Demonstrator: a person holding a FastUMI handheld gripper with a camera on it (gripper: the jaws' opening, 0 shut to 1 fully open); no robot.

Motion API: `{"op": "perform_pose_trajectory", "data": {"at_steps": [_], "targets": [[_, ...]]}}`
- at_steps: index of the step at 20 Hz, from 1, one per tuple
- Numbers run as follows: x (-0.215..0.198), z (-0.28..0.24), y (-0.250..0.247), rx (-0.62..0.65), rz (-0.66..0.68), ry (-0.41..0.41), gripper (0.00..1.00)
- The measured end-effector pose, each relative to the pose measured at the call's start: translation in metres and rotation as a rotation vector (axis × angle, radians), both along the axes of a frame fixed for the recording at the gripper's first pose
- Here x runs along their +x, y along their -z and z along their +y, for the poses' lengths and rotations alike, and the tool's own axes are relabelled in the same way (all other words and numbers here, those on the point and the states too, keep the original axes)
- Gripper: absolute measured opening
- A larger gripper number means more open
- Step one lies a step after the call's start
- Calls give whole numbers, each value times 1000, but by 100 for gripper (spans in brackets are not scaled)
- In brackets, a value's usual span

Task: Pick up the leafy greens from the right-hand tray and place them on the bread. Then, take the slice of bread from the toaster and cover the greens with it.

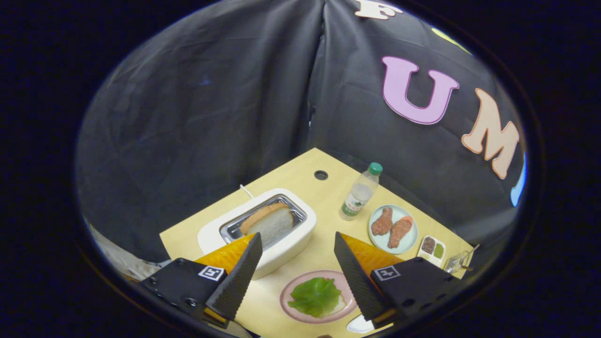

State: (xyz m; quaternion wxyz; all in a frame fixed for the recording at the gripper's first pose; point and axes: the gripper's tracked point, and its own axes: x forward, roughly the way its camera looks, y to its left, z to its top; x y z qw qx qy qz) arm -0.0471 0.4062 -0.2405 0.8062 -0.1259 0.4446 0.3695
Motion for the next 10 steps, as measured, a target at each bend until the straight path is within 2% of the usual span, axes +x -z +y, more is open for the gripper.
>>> {"op": "perform_pose_trajectory", "data": {"at_steps": [7, 10], "targets": [[2, 41, 12, 46, 71, 51, 99], [2, 50, 26, 30, 100, 68, 99]]}}
